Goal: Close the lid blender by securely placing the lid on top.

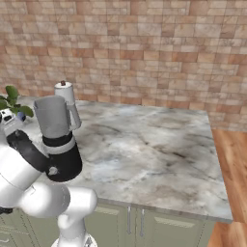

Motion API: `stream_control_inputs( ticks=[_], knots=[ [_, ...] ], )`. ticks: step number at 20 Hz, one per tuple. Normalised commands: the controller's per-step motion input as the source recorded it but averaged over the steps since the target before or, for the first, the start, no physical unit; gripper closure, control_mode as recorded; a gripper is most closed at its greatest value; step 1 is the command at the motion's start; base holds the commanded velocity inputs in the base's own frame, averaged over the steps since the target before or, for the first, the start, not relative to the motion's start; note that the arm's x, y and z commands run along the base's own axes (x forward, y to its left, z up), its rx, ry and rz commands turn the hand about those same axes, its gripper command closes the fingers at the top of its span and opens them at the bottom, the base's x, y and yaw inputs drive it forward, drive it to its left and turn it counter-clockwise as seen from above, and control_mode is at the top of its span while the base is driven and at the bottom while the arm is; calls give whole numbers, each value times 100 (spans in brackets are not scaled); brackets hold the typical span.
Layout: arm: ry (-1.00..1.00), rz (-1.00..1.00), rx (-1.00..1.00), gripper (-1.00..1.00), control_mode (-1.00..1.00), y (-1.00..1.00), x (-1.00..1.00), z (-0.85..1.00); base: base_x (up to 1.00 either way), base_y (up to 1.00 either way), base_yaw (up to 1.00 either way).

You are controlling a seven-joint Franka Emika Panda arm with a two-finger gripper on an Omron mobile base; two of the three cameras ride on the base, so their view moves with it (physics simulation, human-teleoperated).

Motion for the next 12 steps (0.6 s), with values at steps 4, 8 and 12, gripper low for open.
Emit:
stream_control_inputs(
  ticks=[4,8,12],
  knots=[
    [-1,0,2,100,-100,0,-1,94,0,0,0],
    [-16,0,-2,100,-100,-5,-11,52,0,0,0],
    [-17,0,0,100,-100,-16,-18,77,0,0,0]
  ],
)
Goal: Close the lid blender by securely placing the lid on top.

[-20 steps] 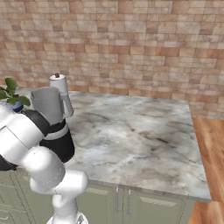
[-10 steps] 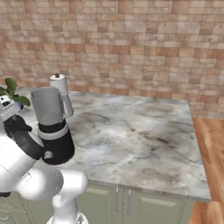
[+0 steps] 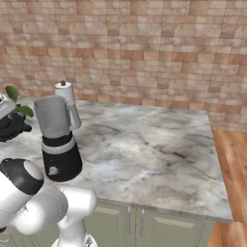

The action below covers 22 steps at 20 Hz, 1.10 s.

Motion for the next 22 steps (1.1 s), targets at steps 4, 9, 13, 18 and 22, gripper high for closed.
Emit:
stream_control_inputs(
  ticks=[4,9,13,18,22],
  knots=[
    [-11,0,0,100,-100,-24,-28,83,0,0,0],
    [-6,0,0,100,-100,-22,-27,91,0,0,0],
    [-3,0,0,100,-100,-37,-1,65,0,0,0],
    [0,0,0,100,-100,-64,20,41,0,0,0],
    [2,0,0,100,-100,-72,15,39,0,0,0]
  ],
)
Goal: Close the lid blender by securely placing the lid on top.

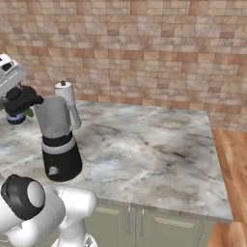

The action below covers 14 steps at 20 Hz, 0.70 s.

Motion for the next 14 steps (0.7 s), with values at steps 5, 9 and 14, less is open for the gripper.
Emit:
stream_control_inputs(
  ticks=[5,9,14],
  knots=[
    [4,0,0,100,-100,-66,9,36,0,0,0],
    [7,0,0,100,-100,-59,18,32,0,0,0],
    [20,1,0,100,-100,-36,48,12,0,0,0]
  ],
)
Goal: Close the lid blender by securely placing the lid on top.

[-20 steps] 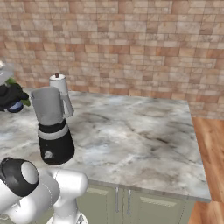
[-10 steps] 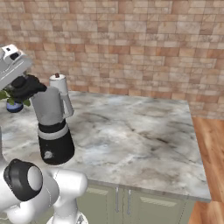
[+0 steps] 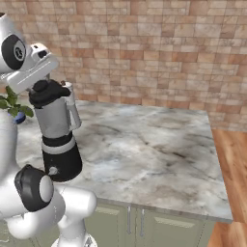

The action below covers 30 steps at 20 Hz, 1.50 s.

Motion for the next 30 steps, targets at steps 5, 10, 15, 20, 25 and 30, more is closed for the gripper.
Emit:
stream_control_inputs(
  ticks=[5,10,15,20,25,30],
  knots=[
    [33,0,0,100,-100,-12,54,-2,0,0,0],
    [15,0,1,100,-100,0,21,-13,0,0,0],
    [5,1,0,100,-100,18,0,-2,0,0,0],
    [6,3,0,100,-100,12,0,-26,0,0,0],
    [4,3,0,100,-100,1,0,-22,0,0,0],
    [2,1,0,100,-100,0,0,-7,0,0,0]
  ],
)
